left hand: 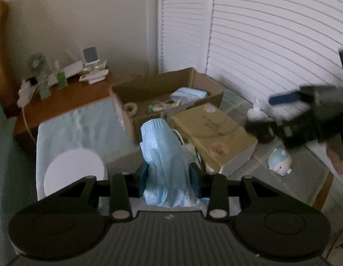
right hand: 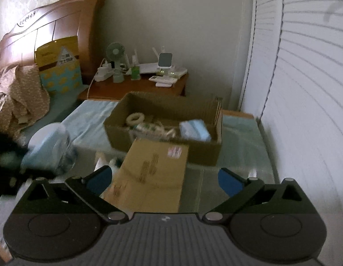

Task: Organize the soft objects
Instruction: 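Carry the blue mask stack into the cardboard box and open the right tool, then carry the rolled blue mask into the cardboard box and open the left tool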

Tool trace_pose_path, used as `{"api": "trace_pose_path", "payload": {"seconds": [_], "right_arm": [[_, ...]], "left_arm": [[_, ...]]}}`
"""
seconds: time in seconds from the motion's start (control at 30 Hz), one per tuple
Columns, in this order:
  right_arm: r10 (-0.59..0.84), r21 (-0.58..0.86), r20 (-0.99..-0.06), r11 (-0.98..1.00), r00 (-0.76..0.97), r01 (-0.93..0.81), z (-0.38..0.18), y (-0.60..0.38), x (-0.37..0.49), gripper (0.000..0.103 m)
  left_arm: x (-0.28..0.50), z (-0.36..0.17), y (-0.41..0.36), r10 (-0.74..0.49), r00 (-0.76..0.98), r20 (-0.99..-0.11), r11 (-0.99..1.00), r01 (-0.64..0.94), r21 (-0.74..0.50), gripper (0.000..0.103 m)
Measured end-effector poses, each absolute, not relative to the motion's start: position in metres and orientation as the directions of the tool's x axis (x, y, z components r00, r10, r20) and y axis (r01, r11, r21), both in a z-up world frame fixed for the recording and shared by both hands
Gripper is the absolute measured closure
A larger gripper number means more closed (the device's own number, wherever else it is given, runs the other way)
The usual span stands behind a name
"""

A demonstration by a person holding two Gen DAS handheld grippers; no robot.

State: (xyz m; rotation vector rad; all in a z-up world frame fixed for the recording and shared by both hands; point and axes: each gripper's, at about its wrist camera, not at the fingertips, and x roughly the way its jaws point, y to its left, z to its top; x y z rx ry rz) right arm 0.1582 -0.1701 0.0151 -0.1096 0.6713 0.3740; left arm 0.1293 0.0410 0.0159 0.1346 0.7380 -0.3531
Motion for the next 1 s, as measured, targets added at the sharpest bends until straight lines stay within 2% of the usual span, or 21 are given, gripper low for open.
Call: {"api": "trace_pose_path", "payload": {"seconds": [0.47, 0.83, 0.87, 0.9, 0.97, 1.0], "right_arm": [[0.265, 0.045, -0.633, 0.951, 0.728, -0.307, 0.005, -0.199, 0.119, 0.000], [0.242, 0.057, -0.629, 0.962, 0.738, -0.268, 0.005, -0.220, 0.122, 0.000], [0.242, 0.059, -0.629, 0.963, 0.739, -0.265, 0.004, -0.222, 0.123, 0.000], [0.240, 0.061, -0.629, 0.963, 0.739, -0.262, 0.004, -0.223, 0.124, 0.000], [0.239, 0.067, -0.631, 0.965, 0.738, -0.255, 0.002, -0.226, 0.126, 0.000], [0.240, 0.070, -0.632, 0.965, 0.737, -0.253, 0.002, -0.227, 0.127, 0.000]], "left_arm": [[0.254, 0.032, -0.009, -0.311, 0.664, -0.680, 0.914, 0.405, -0.023, 0.064], [0.335, -0.003, -0.039, -0.279, 0.624, -0.730, 0.939, 0.336, -0.072, 0.063], [0.338, -0.006, -0.040, -0.277, 0.628, -0.728, 0.941, 0.331, -0.072, 0.054], [0.340, -0.009, -0.041, -0.270, 0.631, -0.727, 0.944, 0.323, -0.070, 0.033], [0.341, -0.013, -0.044, -0.242, 0.645, -0.725, 0.953, 0.299, -0.052, 0.011], [0.339, -0.013, -0.044, -0.234, 0.662, -0.712, 0.955, 0.294, -0.040, 0.011]]}}
